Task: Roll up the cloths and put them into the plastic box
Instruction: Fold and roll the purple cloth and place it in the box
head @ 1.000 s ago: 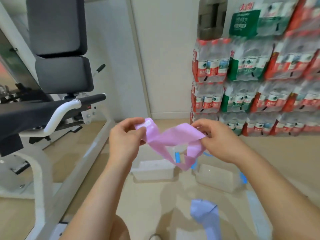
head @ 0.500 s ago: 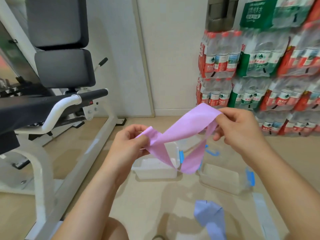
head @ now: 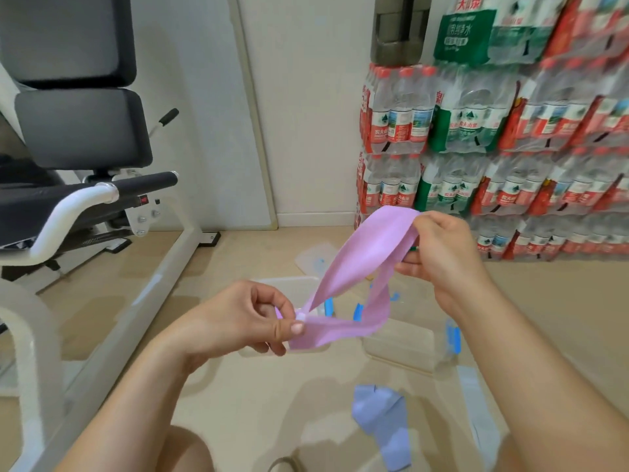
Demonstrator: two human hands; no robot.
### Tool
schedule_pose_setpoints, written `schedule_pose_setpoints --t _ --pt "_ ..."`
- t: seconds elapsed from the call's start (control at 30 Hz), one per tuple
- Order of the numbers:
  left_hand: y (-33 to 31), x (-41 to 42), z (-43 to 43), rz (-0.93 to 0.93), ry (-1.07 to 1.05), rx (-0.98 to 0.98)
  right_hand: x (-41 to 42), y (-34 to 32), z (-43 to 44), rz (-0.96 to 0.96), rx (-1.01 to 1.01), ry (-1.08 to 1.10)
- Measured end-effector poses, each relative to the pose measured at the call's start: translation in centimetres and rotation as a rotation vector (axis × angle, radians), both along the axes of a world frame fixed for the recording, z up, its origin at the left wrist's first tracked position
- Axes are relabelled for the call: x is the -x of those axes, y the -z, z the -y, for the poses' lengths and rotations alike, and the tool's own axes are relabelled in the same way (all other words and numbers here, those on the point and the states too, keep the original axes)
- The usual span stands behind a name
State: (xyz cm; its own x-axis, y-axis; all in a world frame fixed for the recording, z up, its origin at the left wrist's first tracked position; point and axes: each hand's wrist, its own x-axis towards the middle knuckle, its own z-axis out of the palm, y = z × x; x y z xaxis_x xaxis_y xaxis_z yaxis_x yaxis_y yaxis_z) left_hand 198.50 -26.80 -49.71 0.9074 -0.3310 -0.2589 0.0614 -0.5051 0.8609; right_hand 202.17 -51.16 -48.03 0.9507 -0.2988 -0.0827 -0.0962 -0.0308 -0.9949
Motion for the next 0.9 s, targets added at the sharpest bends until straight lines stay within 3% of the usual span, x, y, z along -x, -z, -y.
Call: schedule_pose_setpoints --t 0.17,0.3,0.43,0.47,0.6,0.63,0.73,0.9 --pt "-0.1 -0.2 -0.6 0.062 -0.134 0.006 0.5 0.0 0.0 -0.187 -0.100 -0.232" --pt "0.6 -0.5 0.1 0.239 -0.226 -0.168 0.5 0.0 -0.1 -0.251 -0.228 -0.368" --pt "0.0 -0.7 -0.8 0.122 -0.304 0.226 0.8 0.3 -0.6 -0.259 -0.278 -0.461" --pt "0.1 -0.7 -1.2 0.087 -0.261 0.248 0.9 0.3 -0.8 -0.256 -0.287 -0.494" --pt "1.9 -0.3 -0.8 0.015 0.077 -0.251 1.4 0.3 -2.0 -0.227 -0.247 -0.562" --pt "2.0 -0.1 -0.2 -0.012 0.100 -0.224 1.4 0.3 -2.3 -0.215 -0.233 -0.574" --pt "1.4 0.2 1.4 -0.069 0.102 0.116 1.6 0.2 -2.6 -0.178 -0.260 -0.653" --pt "1.3 0.0 2.4 0.065 -0.009 0.210 1.7 -0.2 -1.3 -0.096 -0.284 -0.902"
